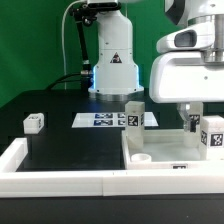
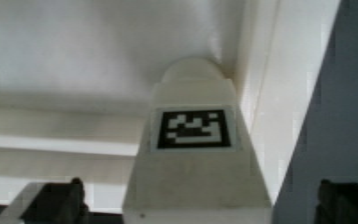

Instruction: Assemble square table

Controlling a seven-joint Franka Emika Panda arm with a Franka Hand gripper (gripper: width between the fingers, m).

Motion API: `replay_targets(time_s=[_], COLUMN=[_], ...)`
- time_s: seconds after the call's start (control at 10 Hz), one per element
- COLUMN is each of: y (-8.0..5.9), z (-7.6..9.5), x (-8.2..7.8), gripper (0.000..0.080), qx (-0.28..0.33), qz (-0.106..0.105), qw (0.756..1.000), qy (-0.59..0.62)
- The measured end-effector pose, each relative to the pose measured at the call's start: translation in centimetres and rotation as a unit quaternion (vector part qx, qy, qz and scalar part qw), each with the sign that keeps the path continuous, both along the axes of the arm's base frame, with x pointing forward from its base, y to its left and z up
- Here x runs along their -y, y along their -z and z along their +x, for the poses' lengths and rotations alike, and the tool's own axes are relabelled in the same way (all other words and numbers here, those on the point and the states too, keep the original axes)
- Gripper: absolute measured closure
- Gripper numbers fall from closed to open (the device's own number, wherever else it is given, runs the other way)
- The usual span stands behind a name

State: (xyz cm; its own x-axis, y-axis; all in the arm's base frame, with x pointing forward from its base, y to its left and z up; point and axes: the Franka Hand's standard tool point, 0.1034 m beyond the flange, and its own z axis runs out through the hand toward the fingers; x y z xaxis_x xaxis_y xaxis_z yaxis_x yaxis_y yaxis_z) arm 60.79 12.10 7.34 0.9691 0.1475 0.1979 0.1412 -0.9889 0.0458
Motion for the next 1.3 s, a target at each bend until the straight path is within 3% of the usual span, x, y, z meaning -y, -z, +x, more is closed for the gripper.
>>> replay_targets(time_s=[0.1, 0.4, 0.9, 1.1, 1.3], y=[0.00, -0.01, -0.01, -0.03, 0.07], z=[0.00, 0.01, -0.01, -0.06, -0.14], x=[0.01, 0.02, -0.06, -0.07, 0.49], gripper=[0.0150, 0.0508, 0.0508, 0.0508, 0.0508], qx=[0.000, 0.000, 0.001, 0.002, 0.001], qz=[0.001, 0.001, 0.008, 0.038, 0.047], qw=[1.000, 1.000, 0.999, 0.983, 0.968], qy=[0.003, 0.003, 0.032, 0.179, 0.248])
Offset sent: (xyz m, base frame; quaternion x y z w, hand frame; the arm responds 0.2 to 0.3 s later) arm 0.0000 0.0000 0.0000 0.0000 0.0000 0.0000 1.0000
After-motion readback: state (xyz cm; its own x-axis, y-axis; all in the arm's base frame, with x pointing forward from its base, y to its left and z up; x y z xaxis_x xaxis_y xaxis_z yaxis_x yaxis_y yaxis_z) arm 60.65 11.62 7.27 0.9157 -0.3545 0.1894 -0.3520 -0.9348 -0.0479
